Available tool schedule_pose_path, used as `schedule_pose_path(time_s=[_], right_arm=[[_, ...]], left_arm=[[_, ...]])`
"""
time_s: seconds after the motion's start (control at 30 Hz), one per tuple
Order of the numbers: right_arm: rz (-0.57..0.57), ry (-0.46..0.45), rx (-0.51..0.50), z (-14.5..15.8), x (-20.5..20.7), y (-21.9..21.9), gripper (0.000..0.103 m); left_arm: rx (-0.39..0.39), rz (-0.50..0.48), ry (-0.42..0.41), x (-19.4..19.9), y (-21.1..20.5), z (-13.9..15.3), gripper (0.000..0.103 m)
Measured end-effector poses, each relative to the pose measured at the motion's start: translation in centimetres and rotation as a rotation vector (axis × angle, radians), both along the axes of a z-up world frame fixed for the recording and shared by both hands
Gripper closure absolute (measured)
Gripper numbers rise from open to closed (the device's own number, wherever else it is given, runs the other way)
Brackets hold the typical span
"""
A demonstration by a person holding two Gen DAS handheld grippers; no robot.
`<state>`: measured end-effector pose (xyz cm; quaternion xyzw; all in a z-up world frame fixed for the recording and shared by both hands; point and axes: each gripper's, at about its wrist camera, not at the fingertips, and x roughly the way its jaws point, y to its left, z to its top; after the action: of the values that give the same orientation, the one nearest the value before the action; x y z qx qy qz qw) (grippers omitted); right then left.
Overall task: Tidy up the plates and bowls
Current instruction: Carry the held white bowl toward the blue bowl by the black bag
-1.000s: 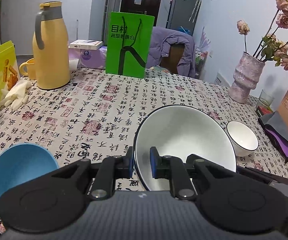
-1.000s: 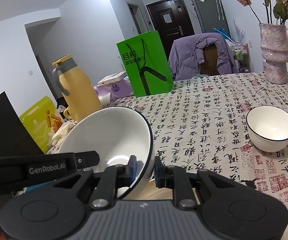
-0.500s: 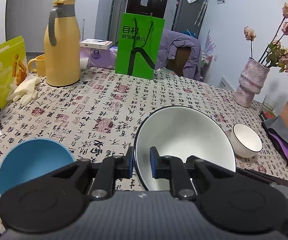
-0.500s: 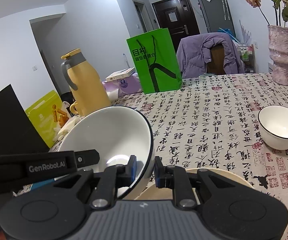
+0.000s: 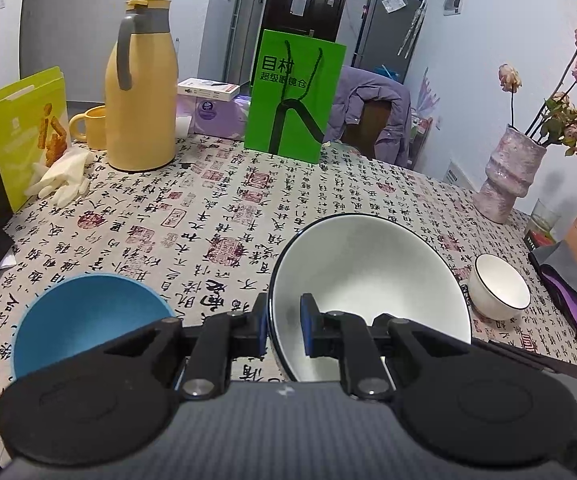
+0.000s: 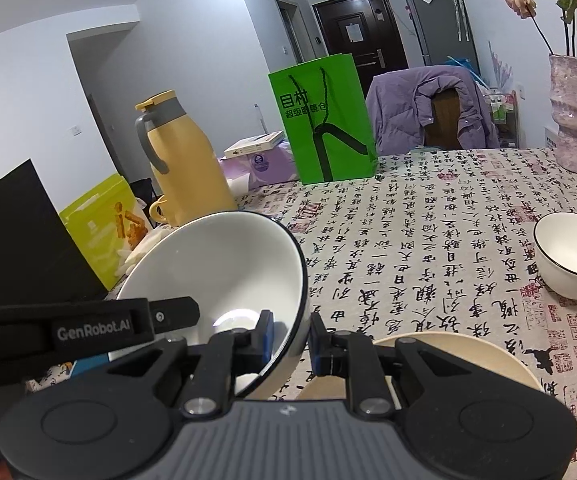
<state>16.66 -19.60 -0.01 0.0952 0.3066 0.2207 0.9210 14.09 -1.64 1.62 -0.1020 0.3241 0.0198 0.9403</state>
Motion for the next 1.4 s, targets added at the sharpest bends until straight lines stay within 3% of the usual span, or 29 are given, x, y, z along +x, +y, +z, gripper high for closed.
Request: schedule_pose_path(time_s=[1.4], right_arm=[[0.066,-0.012,-0.031,0.1,-2.2,6.3,0.085]], left_arm=[[-0.054,0.07,-0.025,-3.3,6.4,-0.2,0.088]])
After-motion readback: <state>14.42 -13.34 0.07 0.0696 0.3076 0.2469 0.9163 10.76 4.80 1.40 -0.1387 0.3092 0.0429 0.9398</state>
